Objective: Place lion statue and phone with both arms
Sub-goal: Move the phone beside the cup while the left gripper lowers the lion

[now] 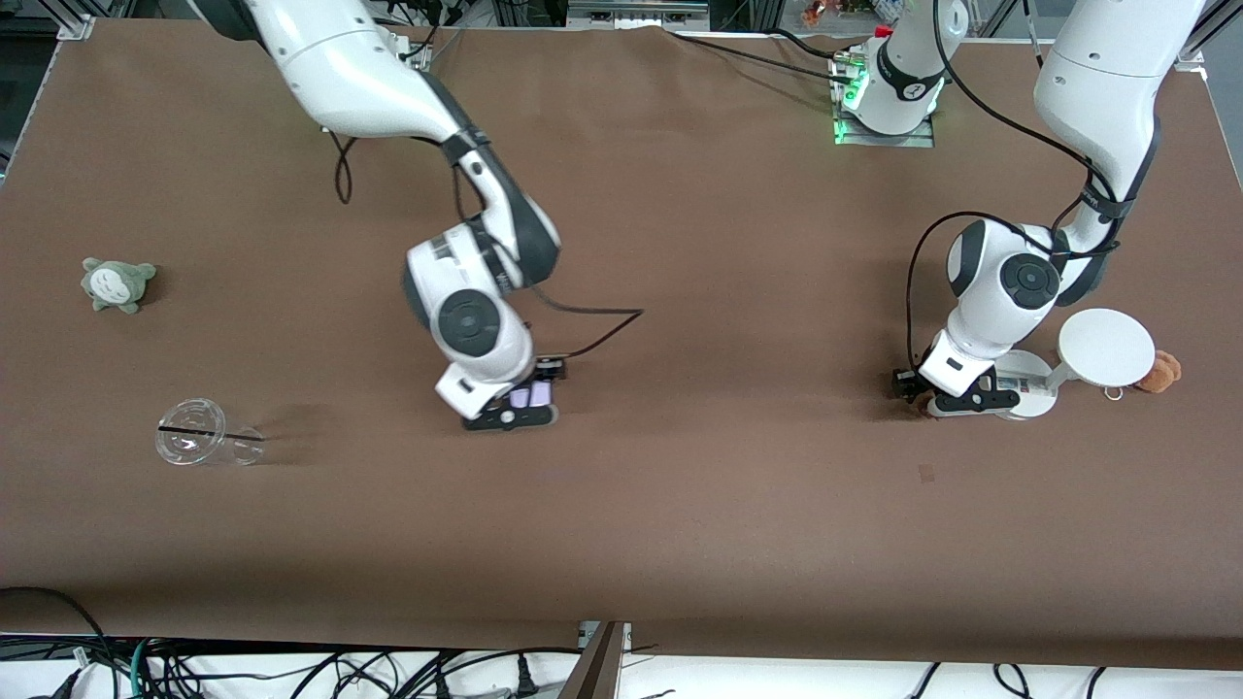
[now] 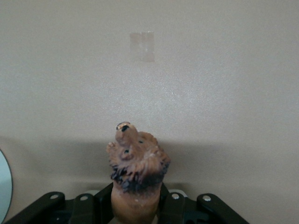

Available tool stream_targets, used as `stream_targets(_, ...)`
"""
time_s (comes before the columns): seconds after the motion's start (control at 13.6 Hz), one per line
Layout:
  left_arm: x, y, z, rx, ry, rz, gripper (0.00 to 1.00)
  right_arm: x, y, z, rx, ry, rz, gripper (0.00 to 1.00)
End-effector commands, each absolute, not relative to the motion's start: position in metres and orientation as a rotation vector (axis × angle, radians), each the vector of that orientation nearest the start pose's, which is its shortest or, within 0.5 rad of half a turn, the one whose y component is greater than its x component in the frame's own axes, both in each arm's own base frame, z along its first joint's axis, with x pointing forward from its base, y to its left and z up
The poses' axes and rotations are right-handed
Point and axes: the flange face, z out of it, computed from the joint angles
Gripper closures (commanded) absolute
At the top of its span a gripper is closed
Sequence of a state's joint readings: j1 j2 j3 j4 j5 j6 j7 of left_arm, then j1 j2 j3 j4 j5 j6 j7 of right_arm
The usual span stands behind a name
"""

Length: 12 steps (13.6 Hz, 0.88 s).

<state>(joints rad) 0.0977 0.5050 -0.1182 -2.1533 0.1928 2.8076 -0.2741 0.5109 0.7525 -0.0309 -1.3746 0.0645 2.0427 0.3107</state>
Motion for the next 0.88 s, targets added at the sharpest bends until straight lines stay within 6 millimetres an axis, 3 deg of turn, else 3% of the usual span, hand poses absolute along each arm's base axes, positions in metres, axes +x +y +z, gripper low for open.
stream_targets(0.0,0.580,-0.019,0.180,-3.132,-0.116,-0.268,0.67,0.639,0.265,0.271,-3.085,-0.386,0.213,0.60)
stream_targets(0.22,0.580,-0.018,0.180,-3.132,-0.118,-0.265,0.43,0.644,0.186,0.271,-3.071,-0.384,0.247,0.60)
stream_targets(0.37,0.580,-0.015,0.181,-3.130,-0.122,-0.265,0.37,0.651,0.145,0.262,-3.055,-0.331,0.260,0.60)
stream_targets(0.59,0.580,-0.014,0.181,-3.129,-0.125,-0.260,0.35,0.644,0.083,0.224,-3.041,-0.245,0.168,0.60)
stream_targets(0.66,0.580,-0.014,0.181,-3.129,-0.127,-0.258,0.31,0.639,0.072,0.213,-3.047,-0.252,0.098,0.59)
stream_targets(0.81,0.580,-0.014,0.185,-3.127,-0.130,-0.256,0.00,0.626,0.067,0.200,-3.053,-0.222,0.037,0.59)
